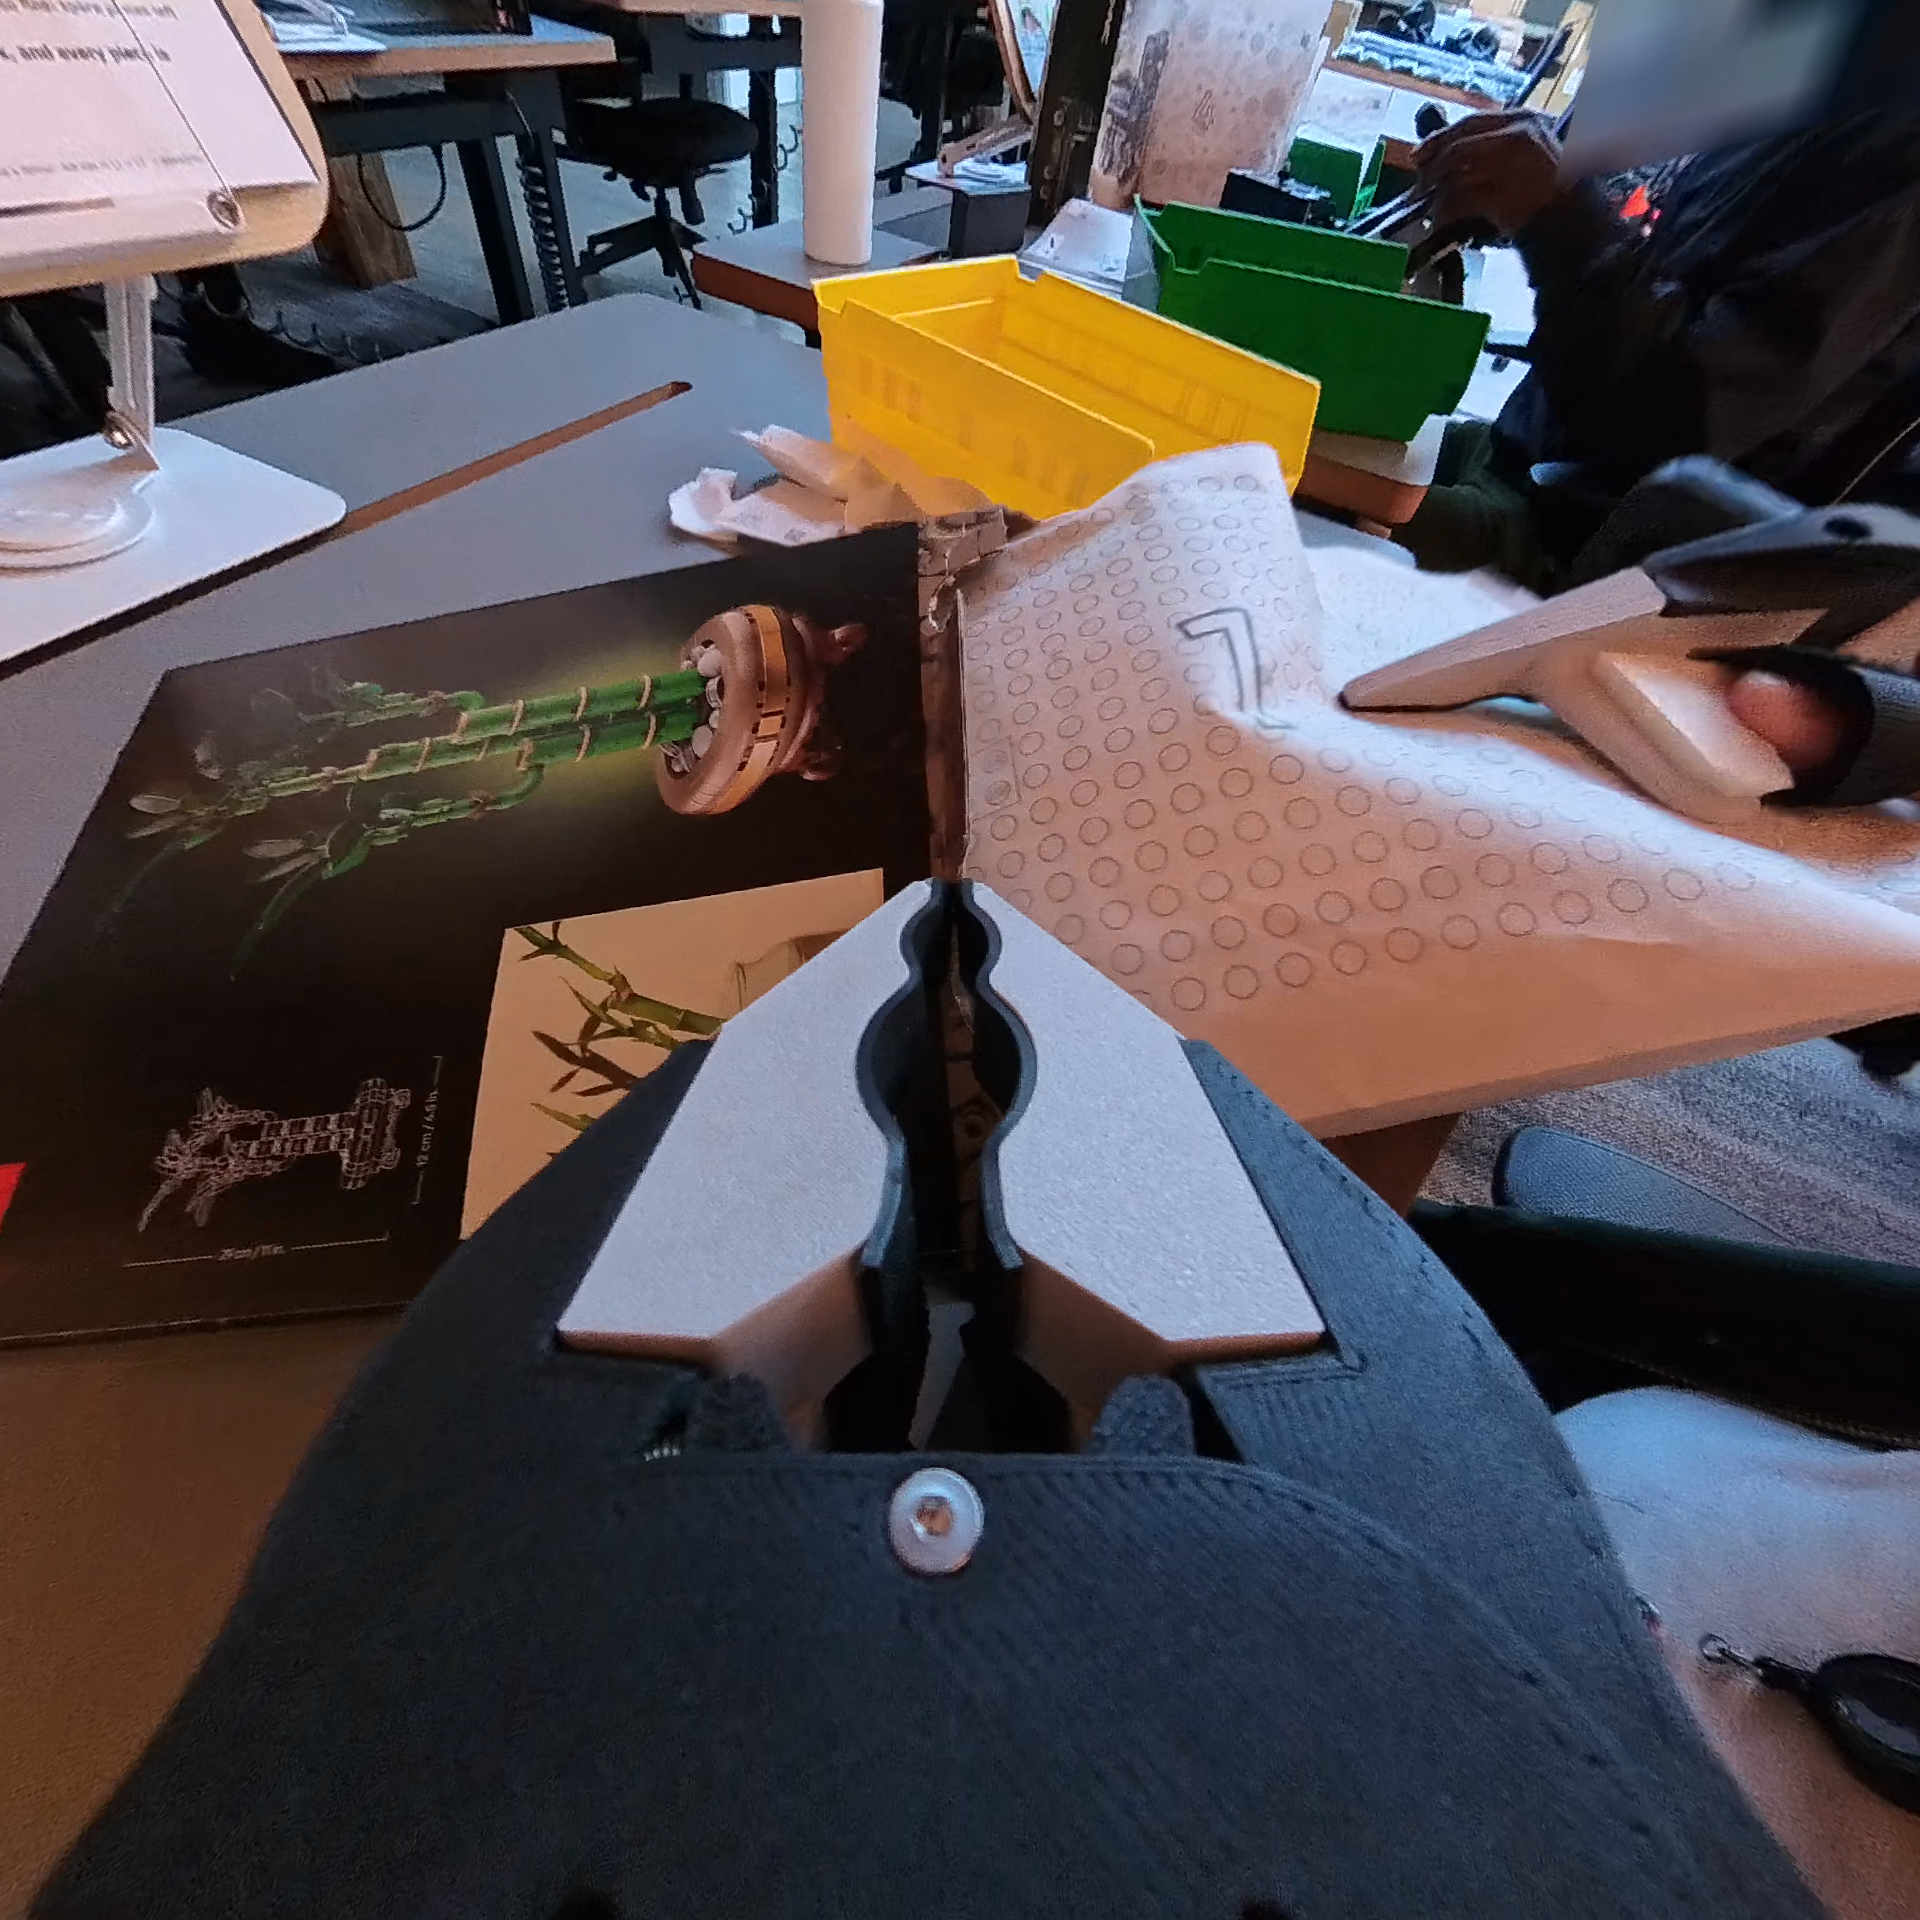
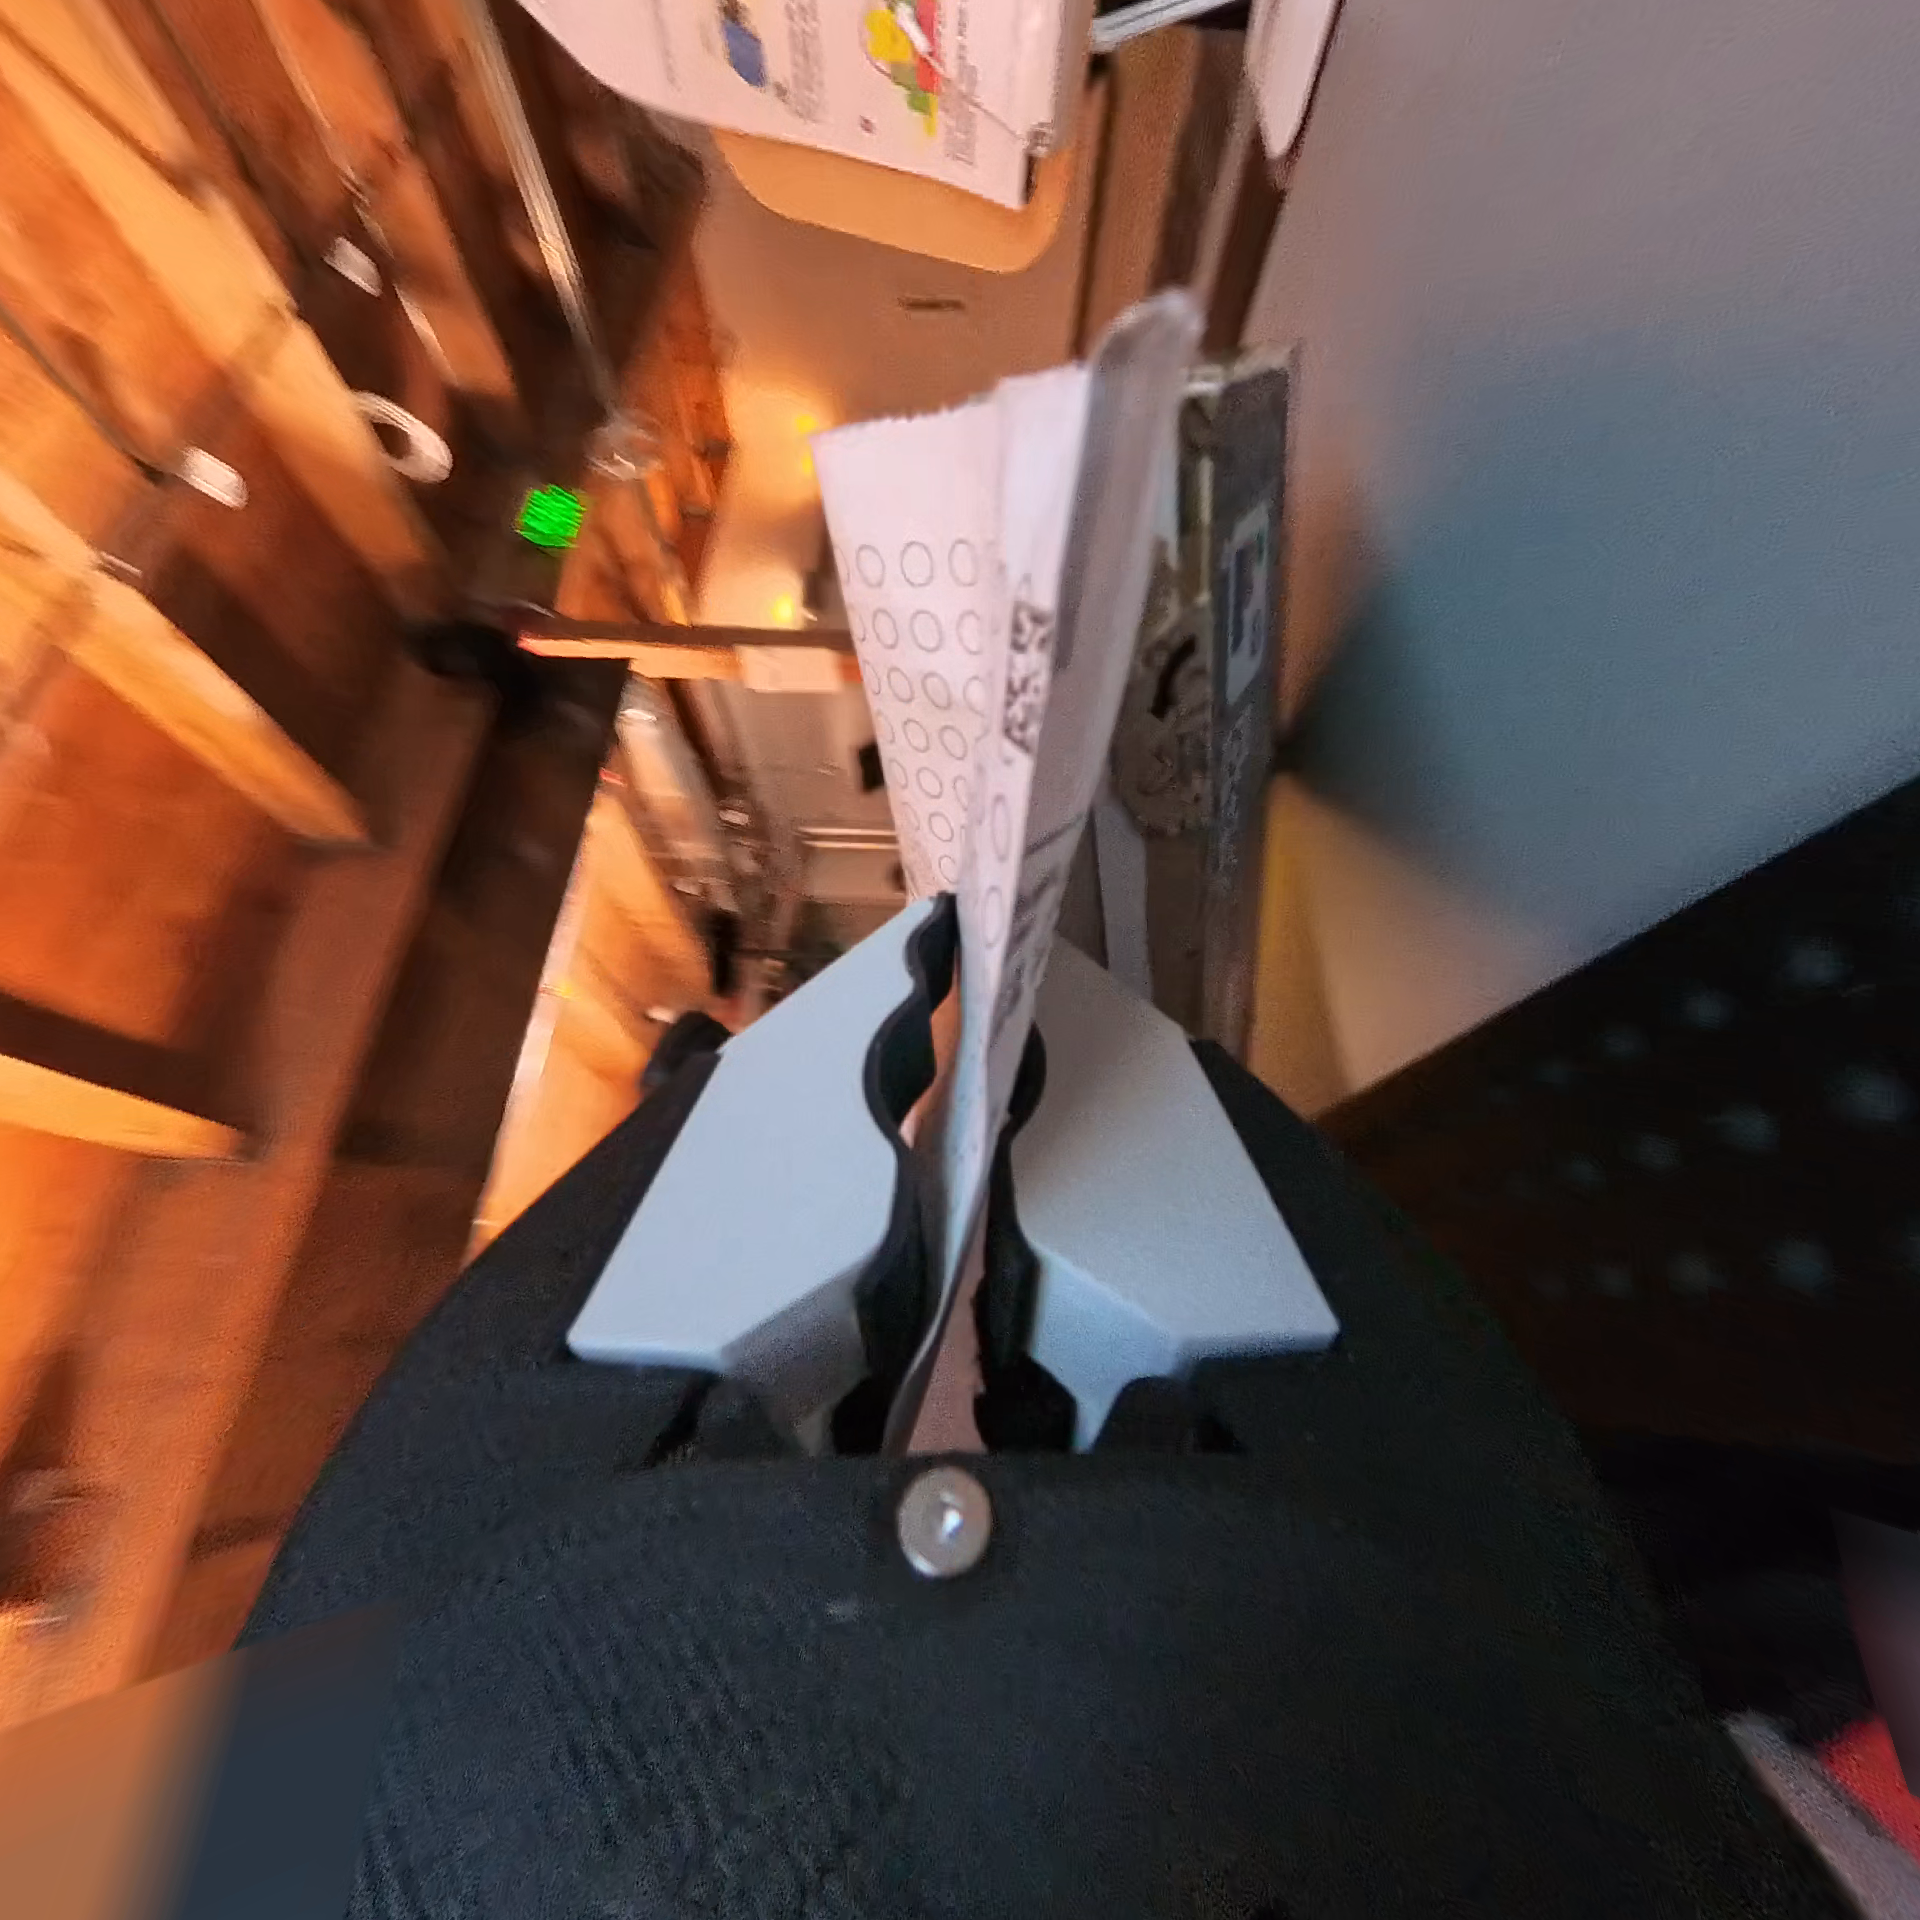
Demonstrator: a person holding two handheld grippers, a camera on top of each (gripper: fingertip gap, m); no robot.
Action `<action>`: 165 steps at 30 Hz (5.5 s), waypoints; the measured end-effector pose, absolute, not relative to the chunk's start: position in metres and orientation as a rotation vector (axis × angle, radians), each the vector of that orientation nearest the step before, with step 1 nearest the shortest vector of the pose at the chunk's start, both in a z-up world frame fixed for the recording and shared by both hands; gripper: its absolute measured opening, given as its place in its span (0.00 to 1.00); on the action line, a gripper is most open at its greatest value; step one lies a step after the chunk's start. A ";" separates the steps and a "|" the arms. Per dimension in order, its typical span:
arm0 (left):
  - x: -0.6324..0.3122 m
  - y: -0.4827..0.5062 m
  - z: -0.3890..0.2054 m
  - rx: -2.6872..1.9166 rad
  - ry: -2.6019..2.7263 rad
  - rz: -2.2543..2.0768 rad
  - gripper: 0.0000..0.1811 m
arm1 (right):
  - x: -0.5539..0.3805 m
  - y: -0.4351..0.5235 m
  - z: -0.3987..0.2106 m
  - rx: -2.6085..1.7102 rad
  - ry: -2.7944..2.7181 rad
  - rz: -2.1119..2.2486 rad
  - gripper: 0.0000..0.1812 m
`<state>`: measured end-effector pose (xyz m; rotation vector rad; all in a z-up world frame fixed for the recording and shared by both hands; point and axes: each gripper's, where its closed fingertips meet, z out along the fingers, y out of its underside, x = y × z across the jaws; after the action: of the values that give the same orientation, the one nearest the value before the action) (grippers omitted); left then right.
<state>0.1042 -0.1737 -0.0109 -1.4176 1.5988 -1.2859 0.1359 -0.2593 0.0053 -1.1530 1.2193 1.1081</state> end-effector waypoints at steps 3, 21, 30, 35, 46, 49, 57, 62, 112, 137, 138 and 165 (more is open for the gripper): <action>0.109 -0.177 -0.018 -1.425 1.616 -1.253 0.00 | 0.146 -0.256 -0.007 -1.327 1.220 0.969 0.00; 0.122 -0.173 -0.037 -1.477 1.623 -1.258 0.00 | 0.178 -0.231 -0.069 -1.441 1.153 0.992 0.00; 0.123 -0.166 -0.041 -1.498 1.595 -1.301 0.00 | 0.176 -0.205 -0.063 -1.901 0.617 0.508 0.00; 0.124 -0.166 -0.045 -1.495 1.601 -1.307 0.00 | 0.188 -0.203 -0.063 -1.757 0.849 0.794 0.00; 0.087 -0.048 0.001 -1.658 1.281 -1.141 0.37 | 0.202 -0.203 -0.098 -1.973 0.628 0.604 0.00; 0.086 -0.008 -0.023 -1.839 1.305 -0.971 0.39 | 0.211 -0.202 -0.108 -2.028 0.646 0.608 0.00; 0.098 0.049 -0.068 -2.122 1.344 -0.762 0.38 | 0.215 -0.203 -0.125 -2.215 0.541 0.660 0.01; 0.109 0.056 -0.097 -2.272 1.316 -0.862 0.36 | 0.207 -0.192 -0.119 -2.232 0.187 0.407 0.00; 0.102 0.068 -0.114 -2.333 1.231 -0.798 0.28 | 0.243 -0.143 -0.111 -1.869 0.886 1.097 0.02; 0.068 0.018 -0.117 -2.597 1.466 -0.790 0.23 | 0.352 -0.274 -0.129 -2.049 0.798 0.693 0.05; 0.069 0.018 -0.117 -2.588 1.464 -0.788 0.23 | 0.343 -0.268 -0.131 -2.086 0.759 0.726 0.06; 0.069 -0.037 -0.090 -2.386 1.355 -1.414 0.17 | 0.319 -0.186 0.023 -2.487 0.159 0.601 0.00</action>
<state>0.0688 -0.0373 -0.0904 -2.3859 1.3550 -1.4142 0.3190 -0.1856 0.0226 -2.4868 0.1585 0.6010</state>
